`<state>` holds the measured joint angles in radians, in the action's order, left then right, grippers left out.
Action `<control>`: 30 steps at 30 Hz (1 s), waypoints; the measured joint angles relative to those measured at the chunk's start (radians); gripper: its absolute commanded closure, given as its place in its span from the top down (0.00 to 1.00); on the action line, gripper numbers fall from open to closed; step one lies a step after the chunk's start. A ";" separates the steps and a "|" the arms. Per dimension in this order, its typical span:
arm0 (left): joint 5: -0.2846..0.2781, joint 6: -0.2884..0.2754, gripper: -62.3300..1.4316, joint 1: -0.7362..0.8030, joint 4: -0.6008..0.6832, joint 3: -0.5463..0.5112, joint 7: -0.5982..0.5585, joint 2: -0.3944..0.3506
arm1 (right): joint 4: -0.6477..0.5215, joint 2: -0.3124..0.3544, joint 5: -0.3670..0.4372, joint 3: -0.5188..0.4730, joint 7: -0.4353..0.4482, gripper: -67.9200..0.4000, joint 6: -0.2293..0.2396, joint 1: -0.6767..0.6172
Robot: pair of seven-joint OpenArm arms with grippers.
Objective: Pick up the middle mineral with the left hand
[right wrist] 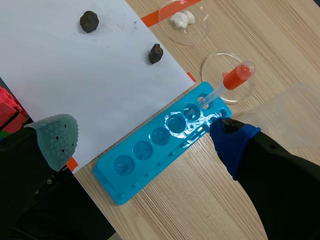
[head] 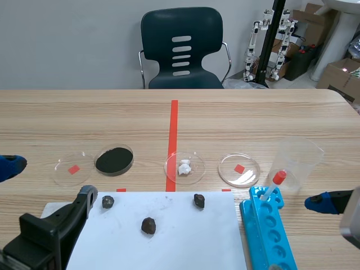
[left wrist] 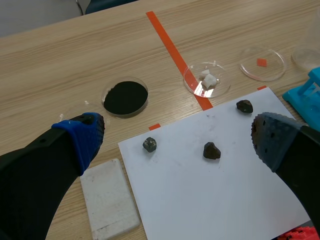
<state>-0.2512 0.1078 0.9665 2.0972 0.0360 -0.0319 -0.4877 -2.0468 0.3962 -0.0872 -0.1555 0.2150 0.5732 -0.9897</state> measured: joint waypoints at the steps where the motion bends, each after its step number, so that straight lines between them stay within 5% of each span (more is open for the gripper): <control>1: 0.000 0.000 0.99 0.000 0.000 0.000 0.000 0.000 | 0.000 0.000 0.000 0.000 0.000 0.81 0.000 0.000; 26: 0.000 0.000 0.99 -0.003 0.000 0.004 0.000 0.000 | 0.000 0.000 0.000 0.000 0.000 0.81 0.000 0.000; 30: -0.023 0.000 0.99 -0.055 0.000 0.036 0.087 0.000 | 0.000 0.000 0.000 0.000 0.000 0.81 0.000 0.000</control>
<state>-0.2737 0.1078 0.9112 2.0968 0.0723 0.0555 -0.4873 -2.0468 0.3962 -0.0872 -0.1555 0.2150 0.5732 -0.9897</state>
